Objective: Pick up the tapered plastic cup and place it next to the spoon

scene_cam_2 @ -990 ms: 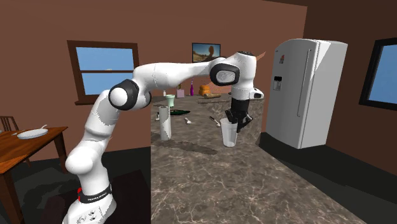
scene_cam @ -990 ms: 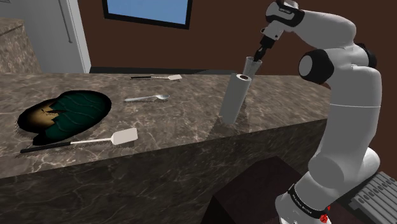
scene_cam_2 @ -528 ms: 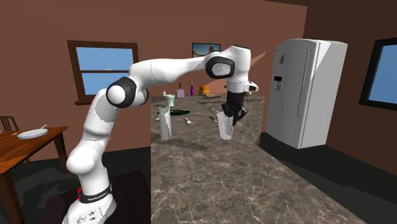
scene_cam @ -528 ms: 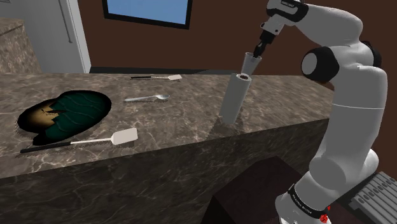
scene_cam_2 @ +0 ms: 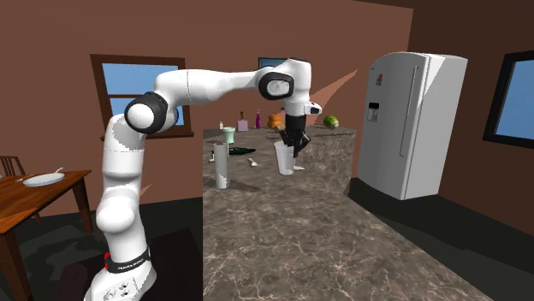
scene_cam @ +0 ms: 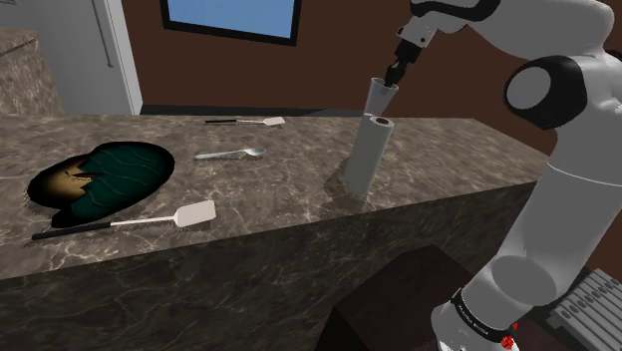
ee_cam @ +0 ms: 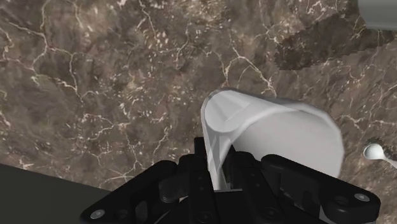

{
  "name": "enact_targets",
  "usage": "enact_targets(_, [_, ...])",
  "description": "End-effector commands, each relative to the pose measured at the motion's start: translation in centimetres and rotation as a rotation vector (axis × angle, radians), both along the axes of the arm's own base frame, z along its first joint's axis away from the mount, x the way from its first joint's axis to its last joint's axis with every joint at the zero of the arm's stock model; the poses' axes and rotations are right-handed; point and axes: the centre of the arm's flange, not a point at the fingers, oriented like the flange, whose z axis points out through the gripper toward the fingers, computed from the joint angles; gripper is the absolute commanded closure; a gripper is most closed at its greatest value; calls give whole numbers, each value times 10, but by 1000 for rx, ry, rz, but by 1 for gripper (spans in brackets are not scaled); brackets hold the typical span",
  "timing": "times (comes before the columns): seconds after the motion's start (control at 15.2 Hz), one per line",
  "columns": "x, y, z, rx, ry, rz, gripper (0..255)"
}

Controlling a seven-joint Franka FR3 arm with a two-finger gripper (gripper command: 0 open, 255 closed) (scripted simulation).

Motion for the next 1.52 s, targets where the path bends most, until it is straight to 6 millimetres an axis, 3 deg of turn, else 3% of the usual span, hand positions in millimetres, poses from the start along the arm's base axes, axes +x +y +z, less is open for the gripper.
enact_targets(0.0, [-3, 28, 3, -1, 0, -1, 255])
enact_targets(1.45, [-30, 313, 49, -1, 0, -1, 255])
